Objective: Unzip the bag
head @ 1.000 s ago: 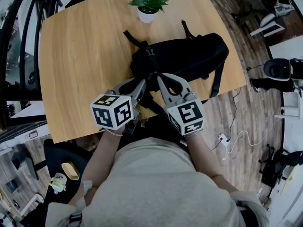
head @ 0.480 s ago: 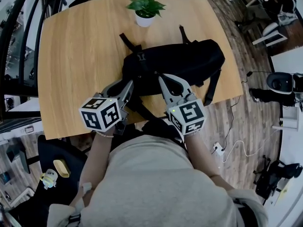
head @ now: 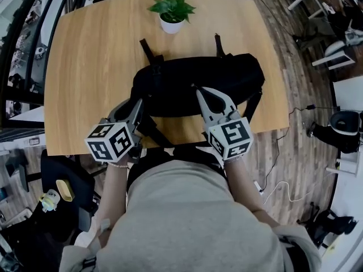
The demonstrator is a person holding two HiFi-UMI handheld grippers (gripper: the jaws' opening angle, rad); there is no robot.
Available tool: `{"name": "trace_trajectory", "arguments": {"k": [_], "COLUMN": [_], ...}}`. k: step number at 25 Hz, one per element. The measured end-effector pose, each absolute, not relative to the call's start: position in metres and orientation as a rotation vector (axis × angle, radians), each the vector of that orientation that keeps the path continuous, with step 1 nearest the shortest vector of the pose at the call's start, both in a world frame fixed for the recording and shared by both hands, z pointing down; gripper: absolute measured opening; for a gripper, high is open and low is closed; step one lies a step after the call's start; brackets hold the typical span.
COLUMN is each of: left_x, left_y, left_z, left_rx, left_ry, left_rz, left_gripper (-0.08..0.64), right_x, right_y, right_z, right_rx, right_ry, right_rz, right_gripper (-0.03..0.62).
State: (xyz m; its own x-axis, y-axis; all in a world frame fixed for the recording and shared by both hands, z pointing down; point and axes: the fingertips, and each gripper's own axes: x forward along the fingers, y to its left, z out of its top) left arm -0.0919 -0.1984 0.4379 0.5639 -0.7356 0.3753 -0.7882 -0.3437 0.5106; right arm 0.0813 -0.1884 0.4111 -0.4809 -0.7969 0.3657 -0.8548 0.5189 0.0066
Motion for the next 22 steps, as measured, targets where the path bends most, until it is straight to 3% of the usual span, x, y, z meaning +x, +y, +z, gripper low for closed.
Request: {"name": "trace_trajectory", "arguments": {"k": [11,22], "left_x": [-0.094,-0.089], "left_y": [-0.201,-0.187], "left_z": [0.436,0.432], "left_rx": [2.055,2.030], "left_ry": [-1.405,-1.647], "left_rz": [0.055,0.179], "left_gripper": [0.080,0.088], "right_x": [0.123,0.151], "right_y": [-0.195,-0.197], "right_z": [0.403,0.401], "right_rx": [1.322,1.265], "right_ry": [-2.592,-2.616], "right_rz": [0.475,0.448], "right_gripper": [0.009,0.009]}}
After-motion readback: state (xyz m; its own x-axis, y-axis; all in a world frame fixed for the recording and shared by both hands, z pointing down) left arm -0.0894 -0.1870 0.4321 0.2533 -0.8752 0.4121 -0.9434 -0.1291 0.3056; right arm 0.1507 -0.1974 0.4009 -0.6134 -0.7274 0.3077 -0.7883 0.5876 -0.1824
